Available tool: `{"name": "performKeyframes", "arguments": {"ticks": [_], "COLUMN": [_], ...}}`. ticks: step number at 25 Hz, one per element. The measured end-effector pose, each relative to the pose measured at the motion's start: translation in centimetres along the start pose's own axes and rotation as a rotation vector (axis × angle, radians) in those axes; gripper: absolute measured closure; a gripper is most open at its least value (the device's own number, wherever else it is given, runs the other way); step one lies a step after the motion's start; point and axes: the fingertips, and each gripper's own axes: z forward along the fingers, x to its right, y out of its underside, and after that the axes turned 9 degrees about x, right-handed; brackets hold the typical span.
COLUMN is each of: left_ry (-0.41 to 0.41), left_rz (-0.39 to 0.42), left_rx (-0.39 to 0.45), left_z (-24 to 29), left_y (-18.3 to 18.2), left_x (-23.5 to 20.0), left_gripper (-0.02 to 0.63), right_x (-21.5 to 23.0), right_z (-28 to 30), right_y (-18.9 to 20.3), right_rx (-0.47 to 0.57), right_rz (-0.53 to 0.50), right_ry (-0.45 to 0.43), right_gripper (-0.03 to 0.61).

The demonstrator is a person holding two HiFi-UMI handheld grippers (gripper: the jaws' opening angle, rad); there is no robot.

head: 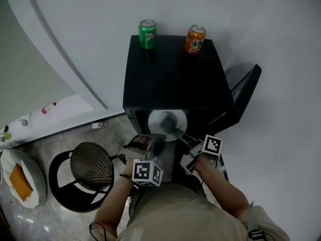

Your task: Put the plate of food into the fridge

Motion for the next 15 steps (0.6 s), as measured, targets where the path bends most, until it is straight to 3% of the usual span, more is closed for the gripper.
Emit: {"name": "performKeyframes", "arguments": {"ticks": [9, 15], "left_ry": [-0.017, -0.026], "left_rz": [-0.037, -0.014], "left_rx": [-0.065, -0.096], "left_z": [2.2, 3.1], "left_y": [2.1, 3.0], "left_x": [-1.0, -1.4], "left_gripper": [0.543, 0.546], "right_x": [1.3, 1.8], "right_z": [2.6, 3.7], "right_y": [-1.3, -1.8], "right_rx": [-0.015, -0.005], "right_rz": [0.002, 0.005], "right_ry": [0.007, 0.004], "right_gripper": [0.537, 0.537]}}
